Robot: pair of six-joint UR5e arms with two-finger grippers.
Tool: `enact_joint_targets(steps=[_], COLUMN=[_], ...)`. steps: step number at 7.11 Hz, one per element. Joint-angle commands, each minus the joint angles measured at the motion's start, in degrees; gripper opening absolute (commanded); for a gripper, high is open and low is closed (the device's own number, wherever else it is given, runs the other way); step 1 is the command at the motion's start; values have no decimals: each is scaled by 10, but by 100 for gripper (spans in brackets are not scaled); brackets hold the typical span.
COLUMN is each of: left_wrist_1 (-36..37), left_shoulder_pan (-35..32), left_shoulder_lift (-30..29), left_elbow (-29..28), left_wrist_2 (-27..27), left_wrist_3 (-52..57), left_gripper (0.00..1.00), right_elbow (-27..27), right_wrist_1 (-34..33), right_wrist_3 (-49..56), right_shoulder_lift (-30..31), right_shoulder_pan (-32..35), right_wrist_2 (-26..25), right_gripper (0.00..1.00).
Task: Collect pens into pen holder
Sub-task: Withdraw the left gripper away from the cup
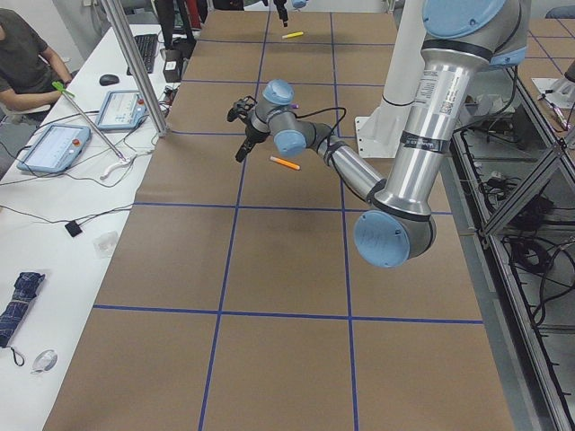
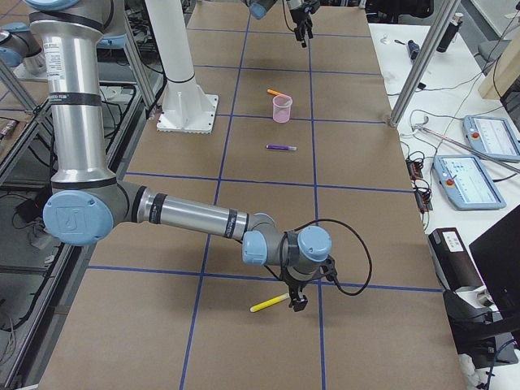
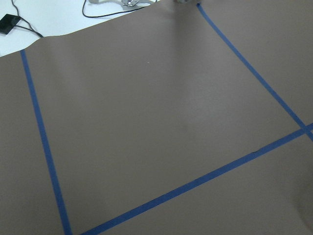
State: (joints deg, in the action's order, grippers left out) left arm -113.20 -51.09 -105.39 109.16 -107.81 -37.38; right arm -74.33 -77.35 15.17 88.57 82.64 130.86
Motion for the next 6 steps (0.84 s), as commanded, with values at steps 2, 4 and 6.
enact_joint_targets(steps=[2,4,6], left_wrist_1=[34,34,34], left_shoulder_pan=[-42,-44,-48], left_shoulder_lift=[4,4,4], left_elbow=[-3,-3,-3], left_wrist_2=[-17,-19,-32], left_wrist_3=[56,56,56], left_gripper=[99,99,99], right_elbow=[50,65,64], right_wrist_1=[113,113,115], right_wrist_3=[-30,-41,-62], right_shoulder_lift=[22,22,21], right_shoulder_pan=[0,-2,-11], right_wrist_2=[10,47,49], right_gripper=[99,97,93])
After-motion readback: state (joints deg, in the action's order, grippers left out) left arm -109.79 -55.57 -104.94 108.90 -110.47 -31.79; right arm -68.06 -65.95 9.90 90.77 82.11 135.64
